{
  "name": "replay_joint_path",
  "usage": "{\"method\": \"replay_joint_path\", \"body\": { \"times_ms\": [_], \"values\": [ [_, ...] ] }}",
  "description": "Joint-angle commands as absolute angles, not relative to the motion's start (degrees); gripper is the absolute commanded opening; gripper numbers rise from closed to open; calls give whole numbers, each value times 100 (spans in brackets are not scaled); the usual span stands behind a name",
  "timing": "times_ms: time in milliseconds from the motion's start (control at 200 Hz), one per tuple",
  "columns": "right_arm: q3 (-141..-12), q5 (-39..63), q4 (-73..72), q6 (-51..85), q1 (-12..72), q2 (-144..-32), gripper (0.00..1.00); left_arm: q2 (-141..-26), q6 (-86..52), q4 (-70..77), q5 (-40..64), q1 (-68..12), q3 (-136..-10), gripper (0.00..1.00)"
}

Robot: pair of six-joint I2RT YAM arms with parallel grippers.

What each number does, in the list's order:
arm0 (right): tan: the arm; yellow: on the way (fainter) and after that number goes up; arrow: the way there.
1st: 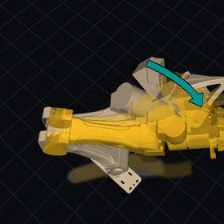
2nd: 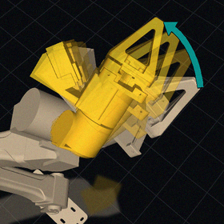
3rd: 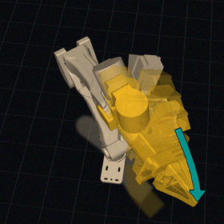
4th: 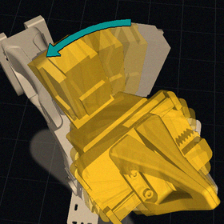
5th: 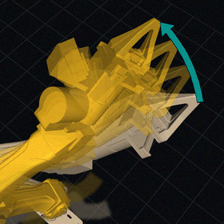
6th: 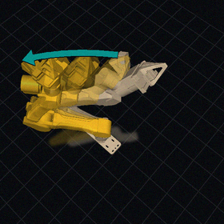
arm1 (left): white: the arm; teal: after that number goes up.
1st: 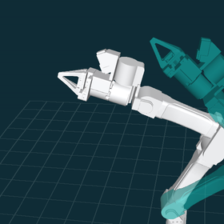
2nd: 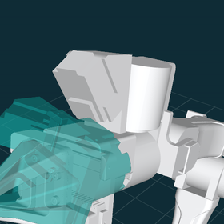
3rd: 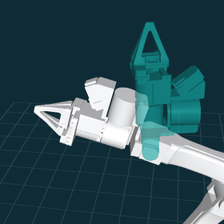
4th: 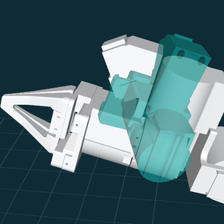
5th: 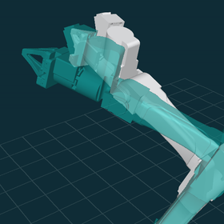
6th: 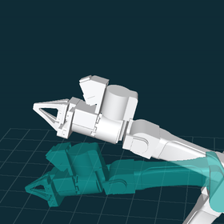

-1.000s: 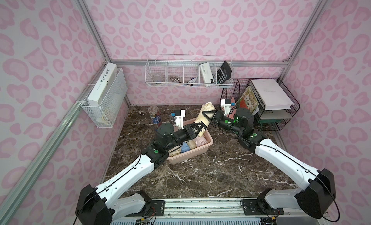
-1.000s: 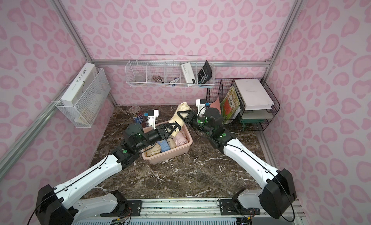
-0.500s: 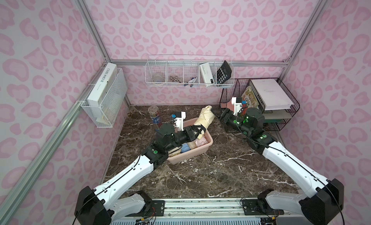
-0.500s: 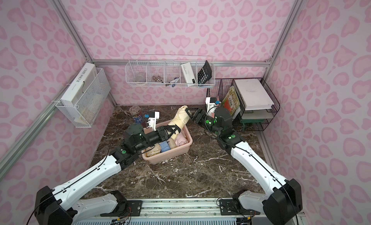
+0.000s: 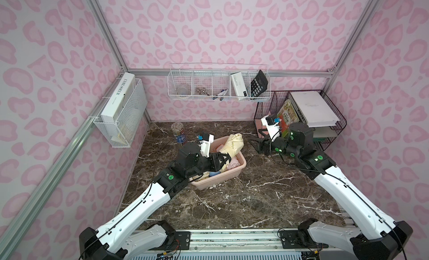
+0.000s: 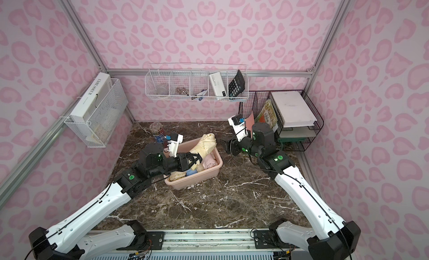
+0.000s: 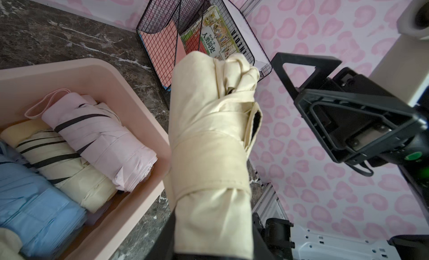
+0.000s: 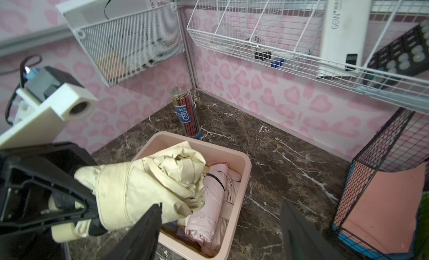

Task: Put the umbrella into the storage box
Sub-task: Pick up the umbrella from the center of the board.

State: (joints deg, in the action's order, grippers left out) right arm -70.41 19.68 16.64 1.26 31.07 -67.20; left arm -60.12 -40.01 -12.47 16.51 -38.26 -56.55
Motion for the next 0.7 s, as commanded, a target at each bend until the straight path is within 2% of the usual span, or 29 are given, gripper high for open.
{"method": "replay_joint_path", "body": {
  "times_ms": [0, 150, 260, 540, 695],
  "values": [
    [-7413, 1859, 2608, -1577, 3285, -6839, 75, -5976, -3485, -1711, 1965, -3806, -5824, 5],
    [-7458, 1309, 3144, -3144, 4111, -6833, 77, -6070, -3293, -2238, 2149, -3806, -5993, 5],
    [-7254, 803, 3077, -3915, 4646, -6711, 83, -6151, -3195, -2513, 2292, -3806, -6102, 5],
    [-7231, -148, 3370, -5070, 5526, -6986, 87, -6352, -3072, -2716, 2858, -3798, -6246, 6],
    [-7321, -129, 3494, -5265, 5687, -7208, 86, -6476, -2931, -3032, 3105, -3797, -6438, 6]
  ]
}}
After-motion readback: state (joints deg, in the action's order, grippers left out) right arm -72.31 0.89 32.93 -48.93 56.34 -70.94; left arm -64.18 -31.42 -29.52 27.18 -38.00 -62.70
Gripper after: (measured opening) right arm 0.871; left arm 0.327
